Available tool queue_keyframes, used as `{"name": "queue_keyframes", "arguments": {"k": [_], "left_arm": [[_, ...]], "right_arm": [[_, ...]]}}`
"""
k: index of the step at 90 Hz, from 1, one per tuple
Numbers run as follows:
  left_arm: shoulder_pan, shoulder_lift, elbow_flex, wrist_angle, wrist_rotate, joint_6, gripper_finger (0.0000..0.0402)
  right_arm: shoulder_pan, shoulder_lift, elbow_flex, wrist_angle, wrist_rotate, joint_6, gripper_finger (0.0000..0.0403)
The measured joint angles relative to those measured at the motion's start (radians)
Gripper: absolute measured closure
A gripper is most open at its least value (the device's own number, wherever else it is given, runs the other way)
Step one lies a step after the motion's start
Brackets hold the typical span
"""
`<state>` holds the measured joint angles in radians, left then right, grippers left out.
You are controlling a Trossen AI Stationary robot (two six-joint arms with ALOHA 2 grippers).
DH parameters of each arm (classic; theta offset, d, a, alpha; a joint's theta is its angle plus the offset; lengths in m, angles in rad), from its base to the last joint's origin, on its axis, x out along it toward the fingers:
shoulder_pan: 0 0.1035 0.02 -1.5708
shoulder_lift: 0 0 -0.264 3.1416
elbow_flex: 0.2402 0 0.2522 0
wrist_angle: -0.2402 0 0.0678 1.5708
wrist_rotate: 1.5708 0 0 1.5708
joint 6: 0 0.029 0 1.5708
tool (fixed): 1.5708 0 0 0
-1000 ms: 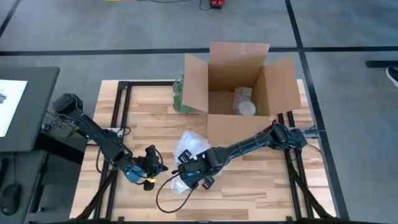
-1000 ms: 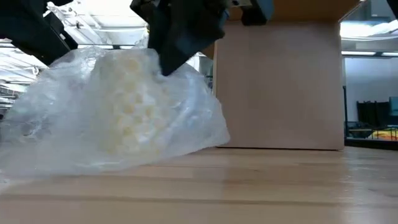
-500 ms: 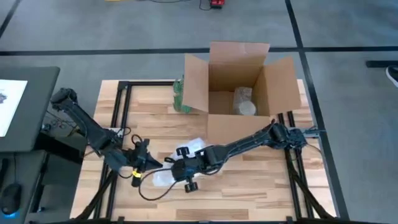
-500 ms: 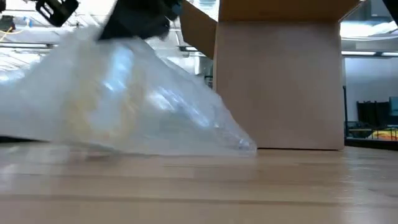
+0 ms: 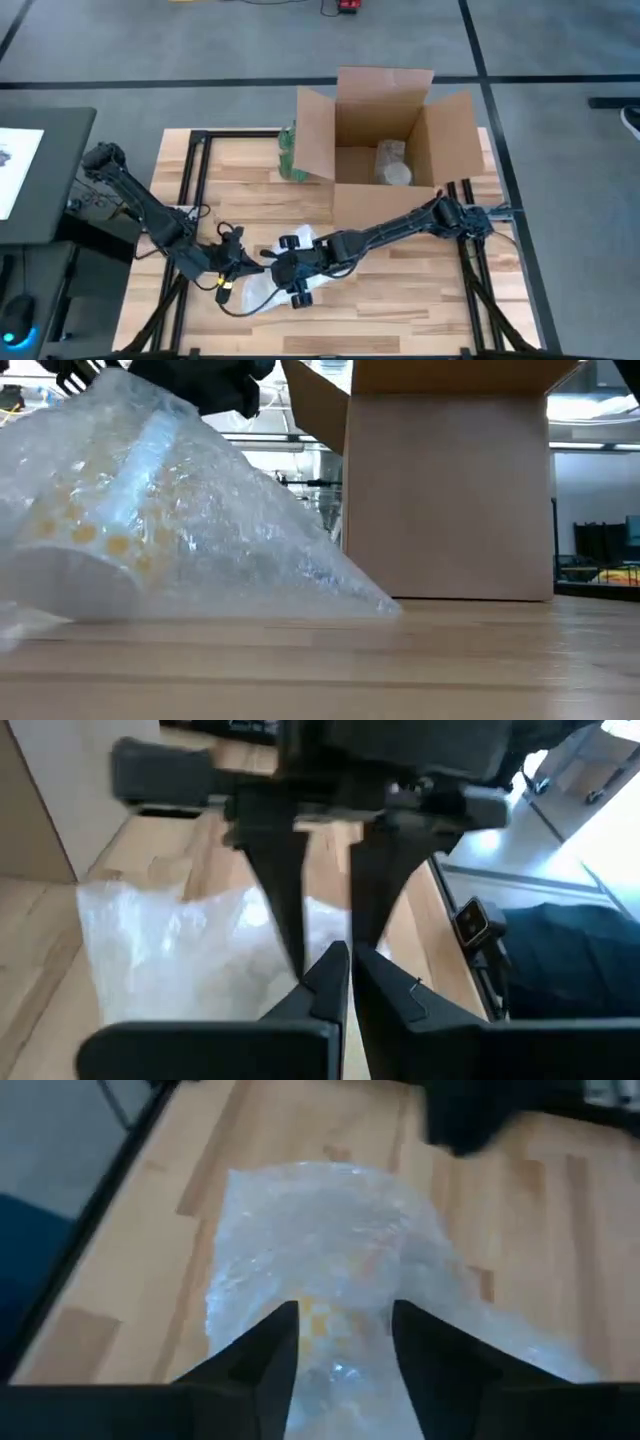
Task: Wrap mug
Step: Wrap the orange cup with the bubble wrap
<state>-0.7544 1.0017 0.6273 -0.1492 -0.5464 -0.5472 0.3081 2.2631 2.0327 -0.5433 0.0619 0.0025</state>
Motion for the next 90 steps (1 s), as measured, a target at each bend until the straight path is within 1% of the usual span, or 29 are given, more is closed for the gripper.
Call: {"name": "queue_keyframes", "arguments": {"k": [14, 32, 47, 56, 64, 71, 80, 85, 90], "left_arm": [[0.0, 0.069, 0.0, 0.084, 0.05, 0.018, 0.0402], [0.0, 0.139, 0.0, 0.178, 0.124, 0.039, 0.0402], [-0.022, 0.144, 0.0, 0.209, 0.127, 0.042, 0.0402], [-0.047, 0.134, 0.0, 0.231, 0.141, 0.042, 0.0402], [-0.075, 0.128, 0.0, 0.254, 0.158, 0.021, 0.0402], [-0.092, 0.131, 0.0, 0.236, 0.165, -0.01, 0.0402], [-0.099, 0.155, 0.0, 0.221, 0.163, -0.074, 0.0402], [-0.1, 0.175, 0.0, 0.191, 0.164, -0.108, 0.0402], [-0.1, 0.195, 0.0, 0.163, 0.164, -0.134, 0.0402]], "right_arm": [[0.012, 0.0, 0.0, -0.002, -0.093, -0.004, 0.0235], [0.025, 0.0, 0.0, 0.007, -0.09, -0.049, 0.024], [0.026, -0.003, 0.048, -0.03, -0.089, -0.072, 0.0241], [0.026, -0.005, 0.127, -0.164, -0.045, -0.069, 0.0243], [0.025, -0.005, 0.216, -0.333, 0.063, -0.03, 0.0247], [0.014, -0.007, 0.279, -0.469, 0.15, 0.066, 0.0253], [0.002, -0.008, 0.313, -0.65, 0.158, 0.209, 0.0263], [0.001, -0.007, 0.305, -0.733, 0.158, 0.249, 0.0269], [0.007, -0.007, 0.277, -0.766, 0.154, 0.271, 0.0275]]}}
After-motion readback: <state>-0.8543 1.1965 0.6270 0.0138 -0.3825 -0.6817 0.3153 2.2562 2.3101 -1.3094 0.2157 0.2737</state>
